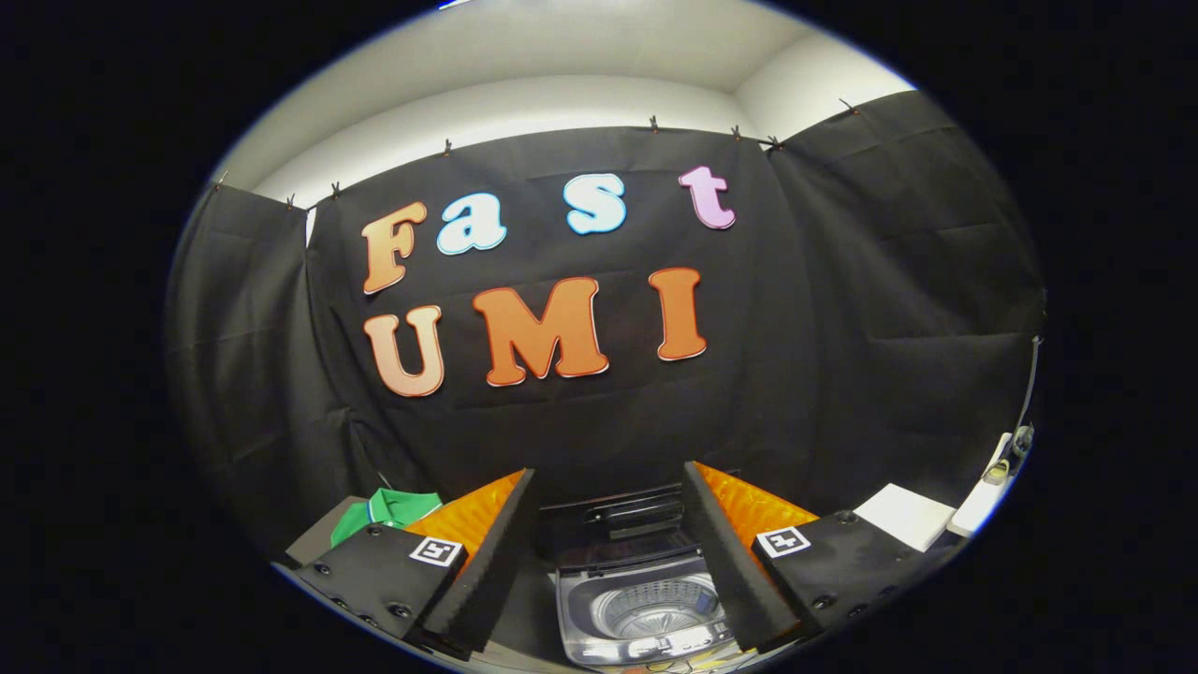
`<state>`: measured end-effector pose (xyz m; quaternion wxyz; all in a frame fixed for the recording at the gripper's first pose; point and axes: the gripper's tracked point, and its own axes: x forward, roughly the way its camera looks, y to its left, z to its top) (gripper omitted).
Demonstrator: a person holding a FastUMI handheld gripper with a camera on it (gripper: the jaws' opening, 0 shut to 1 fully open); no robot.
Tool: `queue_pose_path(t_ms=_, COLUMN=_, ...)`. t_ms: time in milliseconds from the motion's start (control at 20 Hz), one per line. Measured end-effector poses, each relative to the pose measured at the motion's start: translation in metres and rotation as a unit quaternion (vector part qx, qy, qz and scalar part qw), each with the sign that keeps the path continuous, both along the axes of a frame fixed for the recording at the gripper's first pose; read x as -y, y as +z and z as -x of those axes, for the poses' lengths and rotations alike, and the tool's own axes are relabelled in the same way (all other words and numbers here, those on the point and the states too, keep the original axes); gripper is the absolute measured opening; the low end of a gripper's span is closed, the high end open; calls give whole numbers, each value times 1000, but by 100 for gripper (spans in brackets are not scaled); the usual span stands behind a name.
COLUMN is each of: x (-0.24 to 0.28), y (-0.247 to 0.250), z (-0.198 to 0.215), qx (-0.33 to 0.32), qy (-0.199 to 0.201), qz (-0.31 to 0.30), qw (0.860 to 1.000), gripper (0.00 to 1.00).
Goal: Put the clothes into the washing machine and then close the washing machine lid.
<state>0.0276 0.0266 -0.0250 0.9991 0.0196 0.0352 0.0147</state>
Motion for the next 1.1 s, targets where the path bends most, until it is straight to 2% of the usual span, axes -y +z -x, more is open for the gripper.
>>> queue_pose_path(t_ms=350, x=-119, y=-39, z=-15, qx=-52, qy=85, qz=20, qw=995, gripper=98)
queue_pose_path(t_ms=650, x=-234, y=-106, z=-19, qx=-132, qy=155, qz=25, qw=979, gripper=99)
queue_pose_path(t_ms=900, x=-292, y=-151, z=-20, qx=-188, qy=179, qz=47, qw=964, gripper=99)
queue_pose_path(t_ms=1100, x=-303, y=-188, z=-34, qx=-226, qy=163, qz=62, qw=959, gripper=99)
